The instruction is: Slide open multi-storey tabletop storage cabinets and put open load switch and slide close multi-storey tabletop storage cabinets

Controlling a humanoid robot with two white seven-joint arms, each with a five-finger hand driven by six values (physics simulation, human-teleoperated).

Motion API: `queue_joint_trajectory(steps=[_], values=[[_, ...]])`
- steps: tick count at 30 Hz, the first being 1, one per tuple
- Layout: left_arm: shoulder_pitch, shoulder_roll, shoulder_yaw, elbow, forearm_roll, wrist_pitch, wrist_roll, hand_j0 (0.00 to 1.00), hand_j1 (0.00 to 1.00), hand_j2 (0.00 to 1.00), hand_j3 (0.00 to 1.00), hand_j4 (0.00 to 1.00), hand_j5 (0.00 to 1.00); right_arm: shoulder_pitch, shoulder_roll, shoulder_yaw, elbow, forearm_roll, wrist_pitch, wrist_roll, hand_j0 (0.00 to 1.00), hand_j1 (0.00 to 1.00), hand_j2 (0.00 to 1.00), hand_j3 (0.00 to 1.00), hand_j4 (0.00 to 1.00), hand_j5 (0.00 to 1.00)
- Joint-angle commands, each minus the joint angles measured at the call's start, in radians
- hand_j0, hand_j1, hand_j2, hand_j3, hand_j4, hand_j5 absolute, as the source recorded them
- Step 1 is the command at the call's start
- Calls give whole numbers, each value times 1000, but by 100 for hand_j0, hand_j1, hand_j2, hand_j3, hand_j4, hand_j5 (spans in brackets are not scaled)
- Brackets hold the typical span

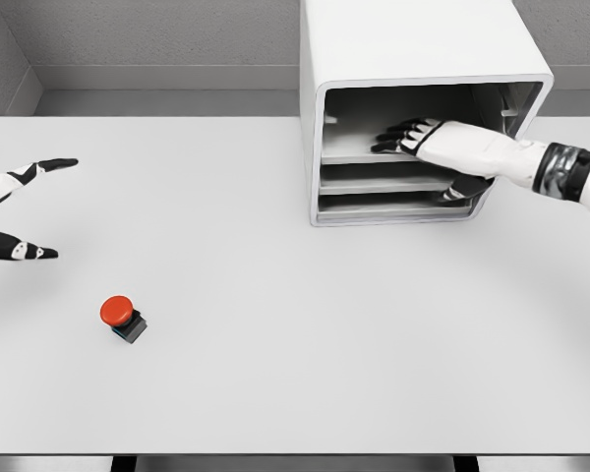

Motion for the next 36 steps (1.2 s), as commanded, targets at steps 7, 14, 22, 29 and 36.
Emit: queue_joint_trajectory(steps=[7,14,22,29,36], values=[[6,24,-185,-69,322,0,-2,100,100,100,100,100,100,14,-54,-7,-83,13,1,1,99,99,99,99,99,99],[58,82,-169,-95,402,0,-2,100,100,100,100,100,100,31,-81,-7,-126,12,1,1,99,99,99,99,99,99],[113,88,-151,-202,489,0,-4,100,100,100,100,100,100,43,-152,0,-234,9,1,-3,99,99,99,99,99,99],[146,79,-151,-241,522,0,-4,100,100,100,100,100,100,64,-192,-1,-307,7,1,-3,99,99,99,99,99,99],[173,79,-151,-293,520,0,-5,100,100,100,100,100,100,77,-236,-4,-358,0,1,-9,99,99,99,99,99,99]])
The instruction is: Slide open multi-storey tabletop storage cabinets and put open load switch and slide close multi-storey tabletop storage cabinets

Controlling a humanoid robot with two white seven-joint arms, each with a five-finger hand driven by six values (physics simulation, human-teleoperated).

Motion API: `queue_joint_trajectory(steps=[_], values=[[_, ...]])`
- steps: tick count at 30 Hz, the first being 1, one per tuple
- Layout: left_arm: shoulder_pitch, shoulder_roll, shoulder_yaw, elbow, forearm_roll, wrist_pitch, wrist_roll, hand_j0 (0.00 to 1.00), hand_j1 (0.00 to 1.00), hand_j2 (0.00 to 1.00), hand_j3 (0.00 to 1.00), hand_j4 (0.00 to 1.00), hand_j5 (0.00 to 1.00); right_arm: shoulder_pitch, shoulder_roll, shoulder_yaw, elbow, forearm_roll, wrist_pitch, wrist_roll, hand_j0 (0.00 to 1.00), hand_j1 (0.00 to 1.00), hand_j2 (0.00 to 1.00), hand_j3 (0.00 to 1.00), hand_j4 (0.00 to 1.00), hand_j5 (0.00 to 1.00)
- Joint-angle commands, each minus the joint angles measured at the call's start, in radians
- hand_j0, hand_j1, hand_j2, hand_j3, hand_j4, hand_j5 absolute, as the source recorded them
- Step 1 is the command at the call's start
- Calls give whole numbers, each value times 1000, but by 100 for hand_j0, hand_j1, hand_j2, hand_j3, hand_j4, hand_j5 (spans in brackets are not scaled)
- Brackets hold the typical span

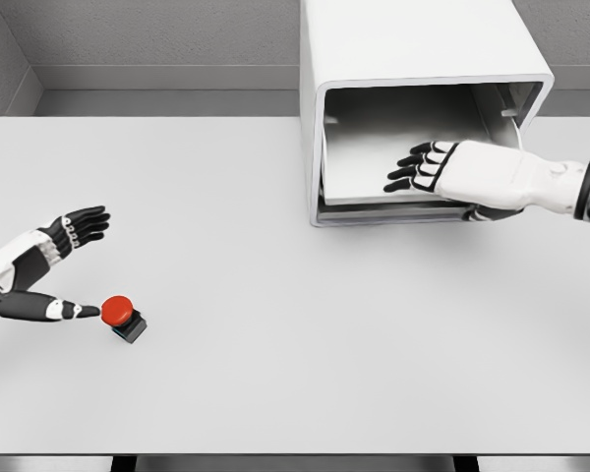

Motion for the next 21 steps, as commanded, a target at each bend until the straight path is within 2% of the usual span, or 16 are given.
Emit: queue_joint_trajectory(steps=[1,3,5,8,11,15,21], values=[[0,1,1,-25,4,0,0,100,100,100,100,100,100,0,-19,-1,-21,-8,1,-2,99,99,99,99,99,99],[14,4,1,-34,4,0,0,100,100,100,100,100,100,5,-30,-1,-47,-8,1,-4,98,98,98,98,98,98],[58,10,1,-35,-3,0,-1,100,100,100,100,100,100,6,-42,-1,-75,-10,1,-6,98,98,98,98,98,98],[64,10,1,-34,-5,0,-3,100,100,100,100,100,100,12,-56,-1,-102,-10,1,-7,98,98,98,98,98,98],[69,7,-1,-34,-5,0,-3,100,100,100,100,100,100,15,-60,-1,-102,-10,1,-6,98,98,98,98,98,98],[117,1,-1,-32,-8,0,-3,100,100,100,100,100,100,28,-83,-3,-119,-16,1,-6,98,98,98,98,98,98],[123,-13,-1,-31,-8,0,-3,100,100,100,100,100,100,45,-99,-6,-132,-27,1,-7,98,98,98,98,98,98]])
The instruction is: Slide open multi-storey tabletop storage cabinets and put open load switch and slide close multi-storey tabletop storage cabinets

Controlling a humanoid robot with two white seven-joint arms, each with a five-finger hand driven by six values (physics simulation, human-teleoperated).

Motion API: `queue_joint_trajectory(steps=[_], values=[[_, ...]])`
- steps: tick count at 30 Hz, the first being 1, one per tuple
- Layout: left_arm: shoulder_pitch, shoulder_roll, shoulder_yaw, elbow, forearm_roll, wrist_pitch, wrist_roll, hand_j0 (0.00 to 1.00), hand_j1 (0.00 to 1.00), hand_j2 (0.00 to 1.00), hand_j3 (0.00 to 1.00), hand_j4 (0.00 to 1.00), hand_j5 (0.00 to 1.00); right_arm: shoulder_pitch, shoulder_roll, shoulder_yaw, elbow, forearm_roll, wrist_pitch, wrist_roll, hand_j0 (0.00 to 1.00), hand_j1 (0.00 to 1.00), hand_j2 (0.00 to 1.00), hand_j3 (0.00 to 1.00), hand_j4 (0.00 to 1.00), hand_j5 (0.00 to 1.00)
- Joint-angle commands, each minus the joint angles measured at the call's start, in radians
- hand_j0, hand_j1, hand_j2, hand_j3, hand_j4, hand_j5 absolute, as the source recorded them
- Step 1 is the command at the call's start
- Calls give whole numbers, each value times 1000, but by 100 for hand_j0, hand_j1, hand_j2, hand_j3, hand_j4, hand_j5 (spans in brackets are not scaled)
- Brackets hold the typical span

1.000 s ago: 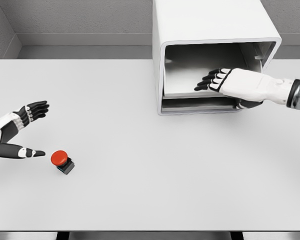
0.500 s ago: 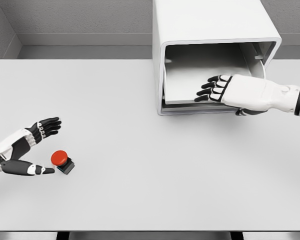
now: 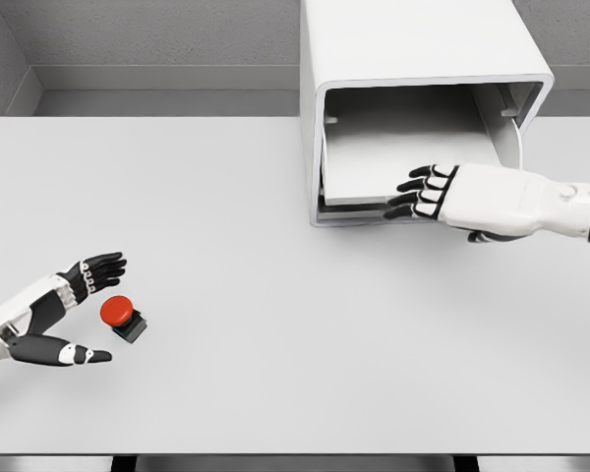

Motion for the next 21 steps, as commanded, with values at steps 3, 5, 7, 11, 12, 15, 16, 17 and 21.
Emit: queue_joint_trajectory(steps=[3,5,7,11,12,15,16,17,21], values=[[0,-25,-2,8,3,0,0,100,100,100,100,100,100,0,-39,-12,-4,-44,2,-1,98,98,98,98,98,98],[0,-46,-2,12,3,0,0,100,100,100,100,100,100,0,-53,-12,-4,-69,2,-1,98,98,98,98,98,98],[-3,-64,1,12,3,0,0,100,100,100,100,100,100,0,-44,-15,-1,-81,2,1,99,99,99,99,99,99],[-5,-81,0,12,3,0,0,100,100,100,100,100,100,-3,51,-26,74,-70,2,11,99,99,99,99,99,99],[-6,-81,0,12,3,0,0,100,100,100,100,100,100,-6,74,-32,102,-69,2,13,99,99,99,99,99,99],[-6,-89,0,17,4,0,0,100,100,100,100,100,100,-15,116,-32,162,-55,2,13,99,99,99,99,99,99],[-8,-91,0,21,4,0,0,100,100,100,100,100,100,-20,120,-33,166,-55,2,13,99,99,99,99,99,99],[-8,-92,0,23,4,0,0,100,100,100,100,100,100,-21,128,-38,182,-55,2,13,99,99,99,99,99,99],[-9,-107,0,31,6,0,0,100,100,100,100,100,100,-21,151,-40,199,-30,2,13,99,99,99,99,99,99]])
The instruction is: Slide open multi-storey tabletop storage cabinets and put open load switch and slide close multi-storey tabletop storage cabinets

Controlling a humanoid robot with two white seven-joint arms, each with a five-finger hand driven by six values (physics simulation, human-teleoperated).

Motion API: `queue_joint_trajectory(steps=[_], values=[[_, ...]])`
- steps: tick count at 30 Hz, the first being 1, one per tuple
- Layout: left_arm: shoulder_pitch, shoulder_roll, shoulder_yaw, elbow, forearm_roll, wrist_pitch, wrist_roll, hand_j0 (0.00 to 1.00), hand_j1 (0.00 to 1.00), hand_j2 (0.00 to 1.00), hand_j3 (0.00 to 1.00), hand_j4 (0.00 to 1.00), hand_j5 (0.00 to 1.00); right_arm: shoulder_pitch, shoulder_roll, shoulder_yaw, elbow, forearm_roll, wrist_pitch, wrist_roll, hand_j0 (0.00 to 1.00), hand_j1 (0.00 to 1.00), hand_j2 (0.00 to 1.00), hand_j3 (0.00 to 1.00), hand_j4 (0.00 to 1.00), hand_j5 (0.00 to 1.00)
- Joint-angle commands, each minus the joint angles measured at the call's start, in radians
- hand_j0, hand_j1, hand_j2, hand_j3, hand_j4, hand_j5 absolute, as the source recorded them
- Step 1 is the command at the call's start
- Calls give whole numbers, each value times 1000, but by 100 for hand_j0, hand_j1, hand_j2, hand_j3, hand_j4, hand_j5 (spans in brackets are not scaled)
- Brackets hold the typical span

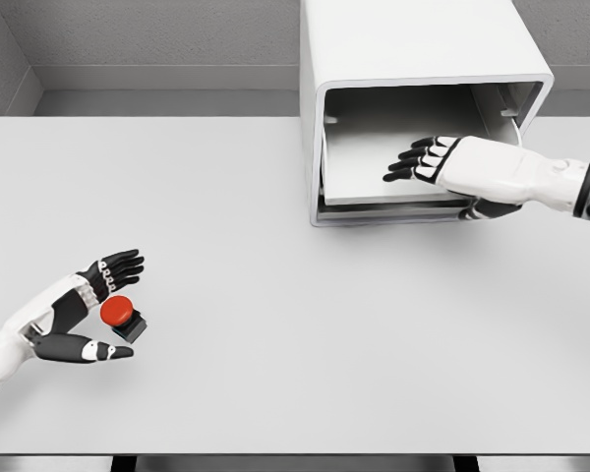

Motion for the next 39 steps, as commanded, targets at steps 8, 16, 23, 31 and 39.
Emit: queue_joint_trajectory(steps=[8,16,23,31,39], values=[[-6,-52,-2,37,0,0,-2,100,100,100,100,100,100,2,-2,0,-30,45,2,0,99,99,99,99,99,99],[-6,-68,-2,65,0,0,-2,100,100,100,100,100,100,14,3,11,-38,103,2,-2,99,99,99,99,99,99],[-6,-89,-5,90,1,0,-2,100,100,100,100,100,100,26,-37,0,-115,102,2,-3,99,99,99,99,99,99],[-6,-100,-8,111,0,0,-2,100,100,100,100,100,100,44,-115,0,-173,86,2,-11,99,99,99,99,99,99],[-6,-114,-18,117,-2,0,-2,90,90,90,90,90,90,49,-132,0,-188,60,2,-16,99,99,99,99,99,99]])
